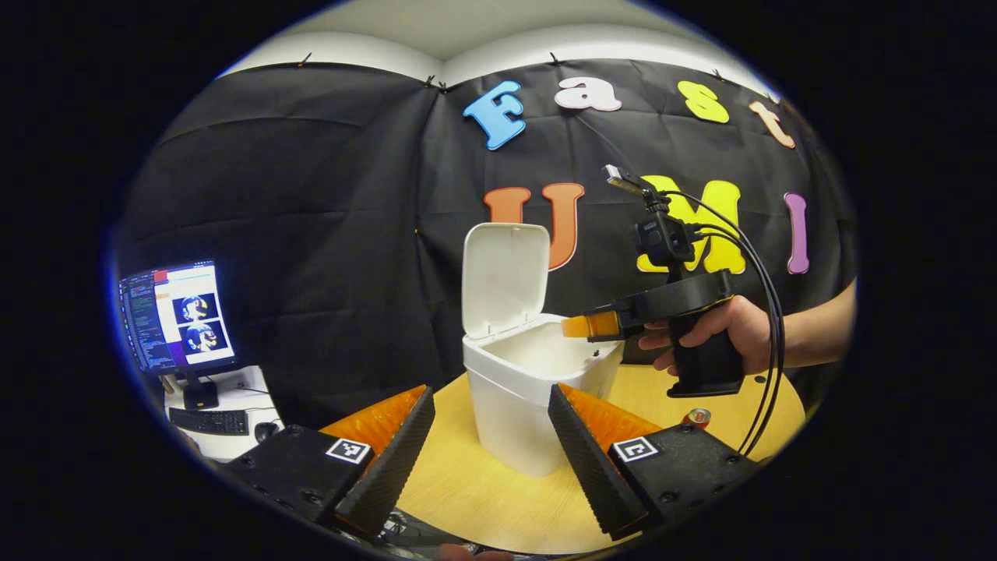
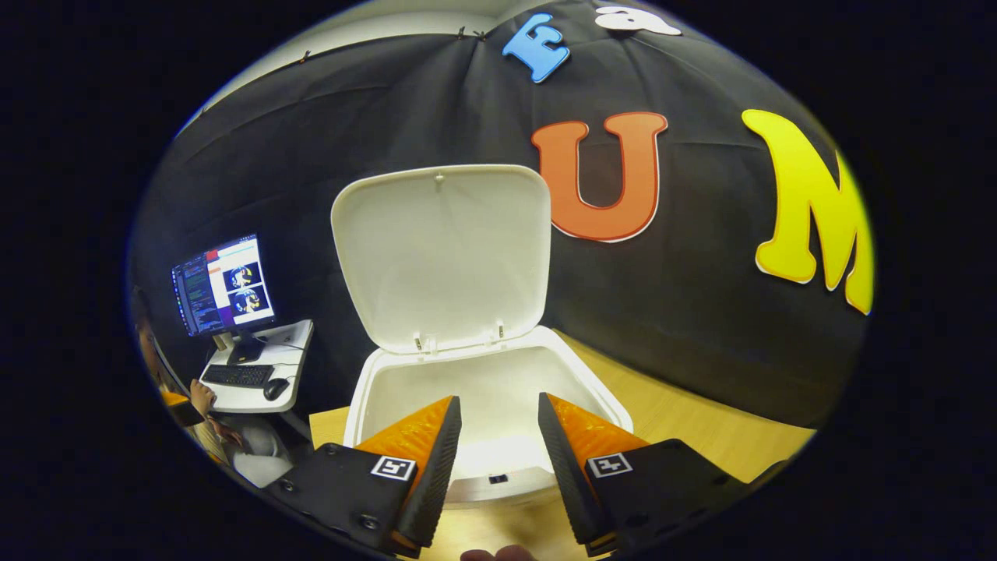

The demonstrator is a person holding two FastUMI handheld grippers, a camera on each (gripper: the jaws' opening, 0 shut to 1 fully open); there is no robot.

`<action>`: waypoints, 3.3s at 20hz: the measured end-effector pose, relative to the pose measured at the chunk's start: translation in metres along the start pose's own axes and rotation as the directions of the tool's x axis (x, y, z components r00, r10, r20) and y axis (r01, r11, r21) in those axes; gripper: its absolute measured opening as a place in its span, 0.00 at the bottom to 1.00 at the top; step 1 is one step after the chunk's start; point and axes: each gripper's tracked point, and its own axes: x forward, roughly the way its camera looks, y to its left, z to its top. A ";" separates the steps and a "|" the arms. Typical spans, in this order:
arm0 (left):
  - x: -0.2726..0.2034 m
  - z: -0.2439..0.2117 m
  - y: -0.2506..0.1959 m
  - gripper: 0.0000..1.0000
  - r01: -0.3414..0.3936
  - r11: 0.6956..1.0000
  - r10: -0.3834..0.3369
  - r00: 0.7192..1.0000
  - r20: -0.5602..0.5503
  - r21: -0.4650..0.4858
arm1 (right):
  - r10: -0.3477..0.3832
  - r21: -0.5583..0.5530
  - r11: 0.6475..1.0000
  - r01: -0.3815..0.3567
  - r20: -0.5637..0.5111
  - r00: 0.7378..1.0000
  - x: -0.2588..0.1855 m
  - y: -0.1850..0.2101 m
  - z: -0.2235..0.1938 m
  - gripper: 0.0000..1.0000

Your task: Press the lid of the desktop garbage bin to open it, pick up the crumpled paper on the desktop and throw it into the bin, then pick up the pop can on the desktop and drop it into the bin, and finally close the garbage bin lid.

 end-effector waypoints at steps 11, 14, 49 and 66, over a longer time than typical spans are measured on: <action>0.026 -0.005 -0.093 0.97 0.271 0.962 -0.271 0.962 0.007 0.039 | -0.236 0.011 0.971 0.239 0.199 0.951 -0.137 -0.091 0.021 0.80; 0.026 -0.013 -0.129 0.97 0.359 0.931 -0.359 0.933 -0.003 0.060 | -0.333 0.032 0.942 0.333 0.195 0.923 -0.179 -0.128 0.002 0.81; 0.106 -0.258 -0.334 0.98 0.630 0.768 -0.547 0.739 -0.392 0.116 | -0.720 0.085 0.674 0.733 -0.146 0.679 -0.407 -0.248 -0.203 0.80; 0.138 -0.269 -0.355 0.97 0.659 0.737 -0.564 0.722 -0.400 0.151 | -0.697 0.083 0.689 0.720 -0.194 0.690 -0.379 -0.263 -0.211 0.80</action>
